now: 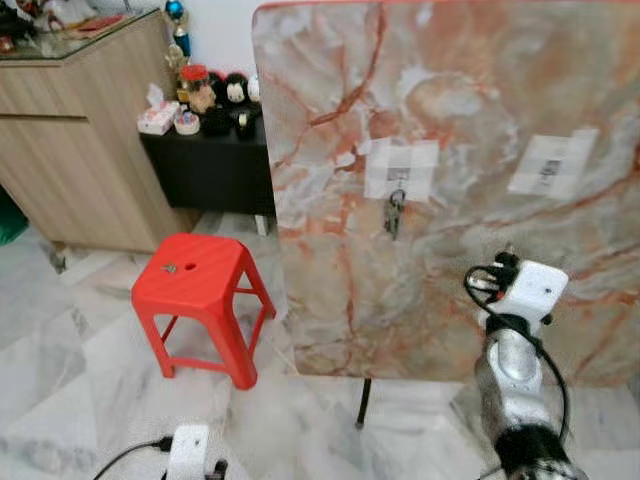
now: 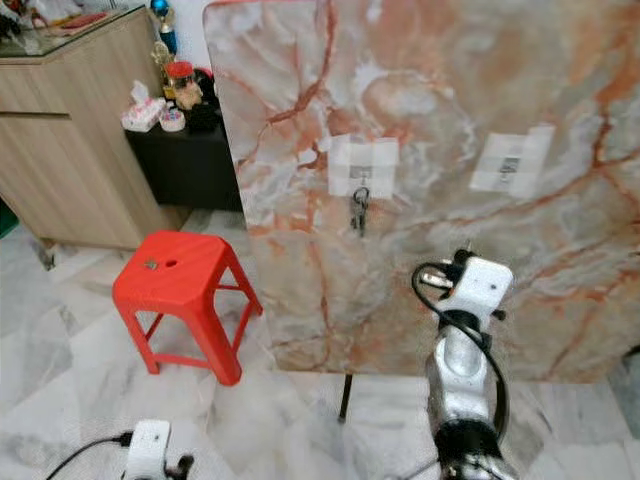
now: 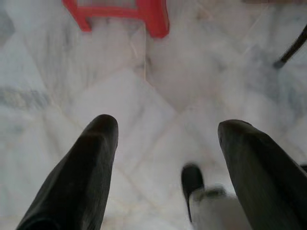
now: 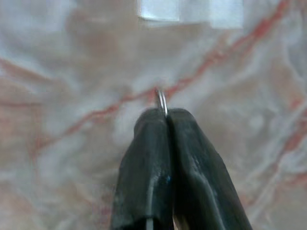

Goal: Hang keys on a hook

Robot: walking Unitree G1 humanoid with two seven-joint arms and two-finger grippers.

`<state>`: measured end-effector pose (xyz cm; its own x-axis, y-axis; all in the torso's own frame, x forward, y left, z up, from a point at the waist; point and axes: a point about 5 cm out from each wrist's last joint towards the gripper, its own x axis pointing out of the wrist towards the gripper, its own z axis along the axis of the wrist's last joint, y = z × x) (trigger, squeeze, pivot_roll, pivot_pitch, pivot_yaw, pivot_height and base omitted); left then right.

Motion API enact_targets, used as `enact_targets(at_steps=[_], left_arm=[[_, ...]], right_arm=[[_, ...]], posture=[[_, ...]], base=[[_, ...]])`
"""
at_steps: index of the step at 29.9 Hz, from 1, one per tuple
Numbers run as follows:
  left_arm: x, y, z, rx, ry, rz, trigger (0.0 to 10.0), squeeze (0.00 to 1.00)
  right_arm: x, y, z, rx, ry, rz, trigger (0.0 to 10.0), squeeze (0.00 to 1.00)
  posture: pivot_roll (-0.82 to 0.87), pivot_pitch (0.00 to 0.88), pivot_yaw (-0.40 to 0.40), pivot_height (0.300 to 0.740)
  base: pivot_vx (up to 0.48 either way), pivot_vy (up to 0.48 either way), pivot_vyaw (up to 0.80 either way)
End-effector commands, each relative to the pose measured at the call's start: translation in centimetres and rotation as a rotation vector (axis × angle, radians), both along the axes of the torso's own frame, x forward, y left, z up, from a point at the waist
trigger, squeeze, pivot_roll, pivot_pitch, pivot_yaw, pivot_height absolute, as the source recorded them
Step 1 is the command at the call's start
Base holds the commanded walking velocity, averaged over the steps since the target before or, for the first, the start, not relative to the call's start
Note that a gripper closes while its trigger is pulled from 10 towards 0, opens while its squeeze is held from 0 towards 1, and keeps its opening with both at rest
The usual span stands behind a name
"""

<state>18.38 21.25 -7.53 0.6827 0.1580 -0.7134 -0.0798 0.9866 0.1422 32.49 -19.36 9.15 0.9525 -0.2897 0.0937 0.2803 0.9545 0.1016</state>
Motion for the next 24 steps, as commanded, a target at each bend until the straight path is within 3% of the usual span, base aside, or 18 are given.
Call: enact_targets(at_steps=[1,17,24], left_arm=[[0.2,-0.7,0.0,-0.02,-0.002,-0.012,10.0,0.0],[-0.3,-0.7,-0.3,-0.024,0.015,-0.008,10.0,0.0],[-0.1,-0.6,-0.2,-0.022,0.012,-0.009,10.0,0.0]], right_arm=[[0.0,-1.3,0.7,-0.011,-0.024,-0.046,10.0,0.0],[-1.3,-2.3,1.1,-0.054,-0.062,-0.172,10.0,0.0],[-0.9,-2.1,2.8,-0.106,-0.117,-0.173,10.0,0.0]], posture=[[-0.05,0.0,0.019,0.74],[-0.05,0.0,0.016,0.74],[-0.05,0.0,0.017,0.74]], base=[[0.0,0.0,0.0],[0.0,0.0,0.0],[0.0,0.0,0.0]])
